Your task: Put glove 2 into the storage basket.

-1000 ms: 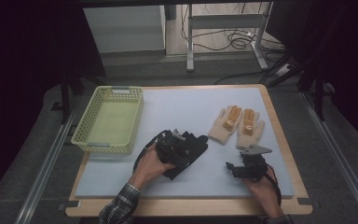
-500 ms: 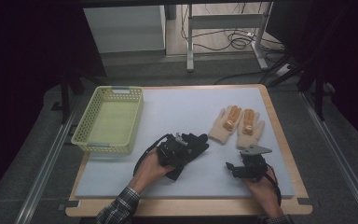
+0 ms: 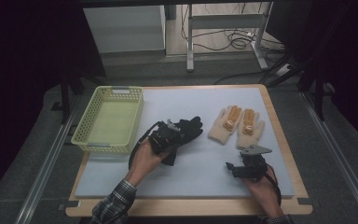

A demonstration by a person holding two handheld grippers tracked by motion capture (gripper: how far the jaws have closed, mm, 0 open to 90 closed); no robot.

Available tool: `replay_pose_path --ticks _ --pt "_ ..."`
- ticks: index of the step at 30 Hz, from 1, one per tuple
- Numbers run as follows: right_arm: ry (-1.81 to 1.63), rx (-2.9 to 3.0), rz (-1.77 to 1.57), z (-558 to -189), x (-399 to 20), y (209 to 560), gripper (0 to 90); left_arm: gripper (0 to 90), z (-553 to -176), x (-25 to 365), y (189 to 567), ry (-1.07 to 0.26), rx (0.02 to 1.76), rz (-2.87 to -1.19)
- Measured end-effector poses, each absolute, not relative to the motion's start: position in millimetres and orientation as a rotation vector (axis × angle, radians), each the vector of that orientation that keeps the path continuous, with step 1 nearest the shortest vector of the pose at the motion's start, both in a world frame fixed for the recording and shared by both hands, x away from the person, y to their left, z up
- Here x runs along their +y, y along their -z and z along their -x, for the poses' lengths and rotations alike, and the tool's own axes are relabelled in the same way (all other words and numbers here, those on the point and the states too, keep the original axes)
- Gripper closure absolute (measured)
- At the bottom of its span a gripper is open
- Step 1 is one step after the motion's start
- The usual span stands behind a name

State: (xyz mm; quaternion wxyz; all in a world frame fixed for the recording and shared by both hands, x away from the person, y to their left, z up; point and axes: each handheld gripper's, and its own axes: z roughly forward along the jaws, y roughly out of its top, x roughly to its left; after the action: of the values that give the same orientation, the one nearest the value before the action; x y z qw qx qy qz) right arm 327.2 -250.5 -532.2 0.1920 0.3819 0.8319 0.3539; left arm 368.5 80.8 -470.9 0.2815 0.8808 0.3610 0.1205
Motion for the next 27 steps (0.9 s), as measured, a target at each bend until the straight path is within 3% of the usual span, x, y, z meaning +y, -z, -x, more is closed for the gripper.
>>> replay_pose_path --ticks 12,27 --pt "-0.998 2.334 -1.070 -327.4 -250.4 532.5 23.2 69.0 -400.3 162.3 402.2 -0.472 1.196 -2.234" --pt "-0.998 2.334 -1.070 -327.4 -250.4 532.5 23.2 68.1 -432.9 273.5 413.5 -0.512 1.542 -2.062"
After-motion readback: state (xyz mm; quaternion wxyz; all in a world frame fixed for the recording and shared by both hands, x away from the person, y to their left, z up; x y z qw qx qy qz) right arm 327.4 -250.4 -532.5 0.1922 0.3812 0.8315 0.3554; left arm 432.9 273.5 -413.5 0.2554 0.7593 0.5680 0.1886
